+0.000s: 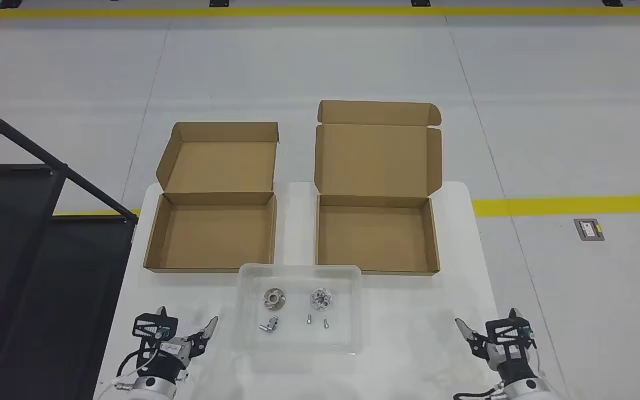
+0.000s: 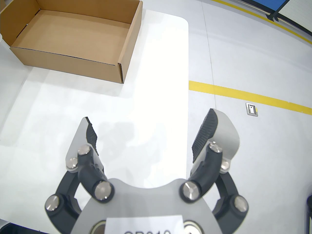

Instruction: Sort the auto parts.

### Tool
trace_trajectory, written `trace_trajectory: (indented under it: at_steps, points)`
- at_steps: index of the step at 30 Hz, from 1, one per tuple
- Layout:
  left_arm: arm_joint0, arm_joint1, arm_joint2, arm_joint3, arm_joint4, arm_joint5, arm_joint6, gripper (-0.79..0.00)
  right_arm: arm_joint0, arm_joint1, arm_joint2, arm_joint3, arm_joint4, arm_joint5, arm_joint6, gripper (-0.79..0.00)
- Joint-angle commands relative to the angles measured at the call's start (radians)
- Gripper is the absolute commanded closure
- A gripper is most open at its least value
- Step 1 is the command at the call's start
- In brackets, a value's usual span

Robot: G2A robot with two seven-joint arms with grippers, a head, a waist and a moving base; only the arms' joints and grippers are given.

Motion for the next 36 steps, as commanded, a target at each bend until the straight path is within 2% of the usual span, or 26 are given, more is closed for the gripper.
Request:
trace_trajectory:
  at_steps: [1,19,24,29,33,36]
  points:
    - [0.0,0.0,0.0,0.0,0.0,0.0,0.0,-0.784,0.0,0.0,0.0,0.0,0.0,0.0,0.0,-0.785]
    - [0.0,0.0,0.0,-0.002,-0.001,-0.002,0.003,-0.785,0.001,0.0,0.0,-0.003,-0.002,-0.001,-0.001,-0.785]
    - [0.035,-0.002,-0.031,-0.012,-0.03,-0.013,0.092,-0.785,0.009,0.004,0.002,-0.113,-0.097,-0.044,-0.036,-0.785]
    - [0.082,-0.004,-0.096,-0.038,-0.086,-0.017,0.162,-0.785,0.037,0.009,-0.002,-0.285,-0.182,-0.099,0.006,-0.785]
    - [0.122,-0.006,-0.145,-0.054,-0.133,-0.027,0.21,-0.785,0.091,0.011,-0.053,-0.389,-0.22,-0.193,0.061,-0.785]
    - [0.147,-0.009,-0.17,-0.065,-0.163,-0.028,0.227,-0.785,0.151,0.009,-0.14,-0.423,-0.255,-0.26,0.122,-0.785]
